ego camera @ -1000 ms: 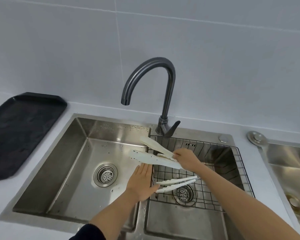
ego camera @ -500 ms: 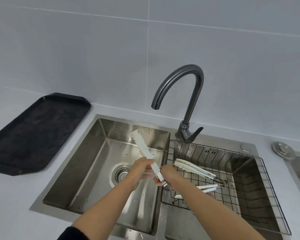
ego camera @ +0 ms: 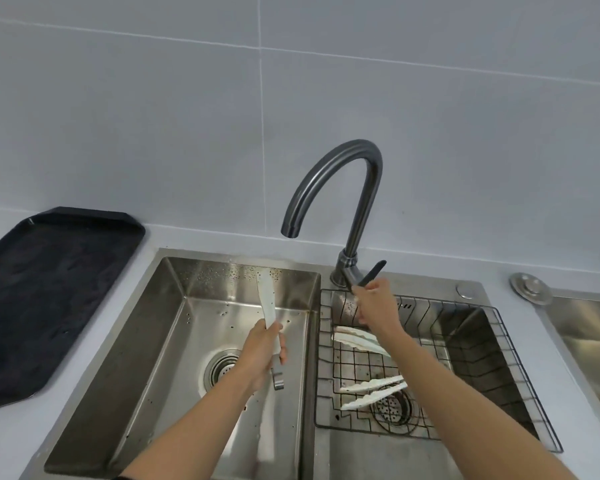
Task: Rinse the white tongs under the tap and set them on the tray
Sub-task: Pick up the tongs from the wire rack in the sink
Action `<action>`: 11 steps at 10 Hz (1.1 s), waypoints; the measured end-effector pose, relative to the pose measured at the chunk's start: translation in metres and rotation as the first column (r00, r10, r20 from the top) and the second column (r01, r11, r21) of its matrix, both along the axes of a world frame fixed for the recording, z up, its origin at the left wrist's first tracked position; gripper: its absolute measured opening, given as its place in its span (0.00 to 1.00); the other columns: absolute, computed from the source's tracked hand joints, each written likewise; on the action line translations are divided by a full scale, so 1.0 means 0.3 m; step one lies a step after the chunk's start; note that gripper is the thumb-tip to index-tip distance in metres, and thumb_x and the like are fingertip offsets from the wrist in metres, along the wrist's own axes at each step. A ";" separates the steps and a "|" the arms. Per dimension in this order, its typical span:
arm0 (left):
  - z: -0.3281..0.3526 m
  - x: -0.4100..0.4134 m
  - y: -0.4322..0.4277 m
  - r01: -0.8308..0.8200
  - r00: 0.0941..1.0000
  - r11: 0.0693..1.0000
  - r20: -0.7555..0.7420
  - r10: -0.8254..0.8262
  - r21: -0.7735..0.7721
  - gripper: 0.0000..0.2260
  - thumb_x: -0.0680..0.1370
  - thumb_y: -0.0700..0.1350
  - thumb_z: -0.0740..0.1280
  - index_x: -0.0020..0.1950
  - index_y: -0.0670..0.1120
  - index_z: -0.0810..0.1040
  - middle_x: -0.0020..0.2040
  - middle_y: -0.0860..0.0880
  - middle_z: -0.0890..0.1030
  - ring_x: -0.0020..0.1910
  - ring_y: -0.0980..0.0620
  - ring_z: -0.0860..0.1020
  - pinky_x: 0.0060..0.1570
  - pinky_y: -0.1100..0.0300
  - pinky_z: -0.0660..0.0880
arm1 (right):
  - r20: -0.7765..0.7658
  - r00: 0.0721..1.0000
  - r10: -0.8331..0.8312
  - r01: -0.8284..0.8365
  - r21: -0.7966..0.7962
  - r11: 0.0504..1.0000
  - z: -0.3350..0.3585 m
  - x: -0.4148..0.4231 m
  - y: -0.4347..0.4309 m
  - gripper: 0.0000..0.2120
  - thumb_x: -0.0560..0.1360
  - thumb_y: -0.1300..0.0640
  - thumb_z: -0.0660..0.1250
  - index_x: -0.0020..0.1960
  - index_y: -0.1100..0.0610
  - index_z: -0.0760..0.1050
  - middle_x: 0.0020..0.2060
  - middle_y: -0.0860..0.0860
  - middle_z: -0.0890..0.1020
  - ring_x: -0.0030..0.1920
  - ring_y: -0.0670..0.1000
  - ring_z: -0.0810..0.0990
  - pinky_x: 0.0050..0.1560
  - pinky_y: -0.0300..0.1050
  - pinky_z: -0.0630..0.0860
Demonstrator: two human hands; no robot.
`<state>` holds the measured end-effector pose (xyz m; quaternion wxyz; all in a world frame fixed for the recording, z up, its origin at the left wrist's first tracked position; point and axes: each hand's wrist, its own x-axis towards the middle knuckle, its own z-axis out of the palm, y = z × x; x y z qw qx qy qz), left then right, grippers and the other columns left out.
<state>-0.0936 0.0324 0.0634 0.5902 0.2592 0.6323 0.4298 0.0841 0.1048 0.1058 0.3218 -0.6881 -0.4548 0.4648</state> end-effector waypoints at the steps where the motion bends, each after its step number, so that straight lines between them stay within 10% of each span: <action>1: 0.000 0.009 0.012 0.022 0.999 0.999 0.026 -0.020 -0.041 0.08 0.81 0.42 0.54 0.43 0.44 0.67 0.29 0.48 0.67 0.25 0.52 0.62 0.27 0.60 0.62 | -0.066 0.989 -0.135 0.139 0.066 0.988 0.048 0.066 0.087 0.20 0.77 0.56 0.62 0.65 0.59 0.59 0.33 0.53 0.72 0.28 0.49 0.68 0.26 0.41 0.67; 2: 0.001 0.010 0.020 0.052 0.999 0.996 -0.013 -0.053 -0.070 0.09 0.81 0.44 0.54 0.43 0.45 0.68 0.29 0.49 0.66 0.24 0.54 0.61 0.25 0.61 0.59 | -0.083 0.989 -0.122 0.124 0.020 0.992 0.056 0.078 0.132 0.24 0.78 0.54 0.60 0.70 0.59 0.56 0.32 0.54 0.72 0.28 0.49 0.68 0.26 0.40 0.67; 6: 0.028 -0.016 0.018 0.107 0.993 0.990 -0.039 -0.111 -0.091 0.09 0.81 0.44 0.53 0.43 0.44 0.67 0.29 0.49 0.66 0.22 0.54 0.61 0.19 0.65 0.60 | 0.104 0.990 -0.091 0.099 -0.067 0.993 -0.006 0.060 0.235 0.15 0.78 0.61 0.53 0.33 0.57 0.66 0.30 0.54 0.72 0.29 0.50 0.70 0.30 0.41 0.68; 11: 0.018 -0.013 0.033 0.117 0.989 0.986 -0.076 -0.127 -0.119 0.10 0.81 0.43 0.52 0.42 0.45 0.66 0.29 0.49 0.66 0.24 0.54 0.61 0.19 0.66 0.60 | 0.183 0.982 -0.053 0.060 -0.029 0.998 -0.031 0.070 0.216 0.15 0.77 0.65 0.55 0.32 0.56 0.65 0.39 0.59 0.74 0.36 0.54 0.72 0.40 0.46 0.72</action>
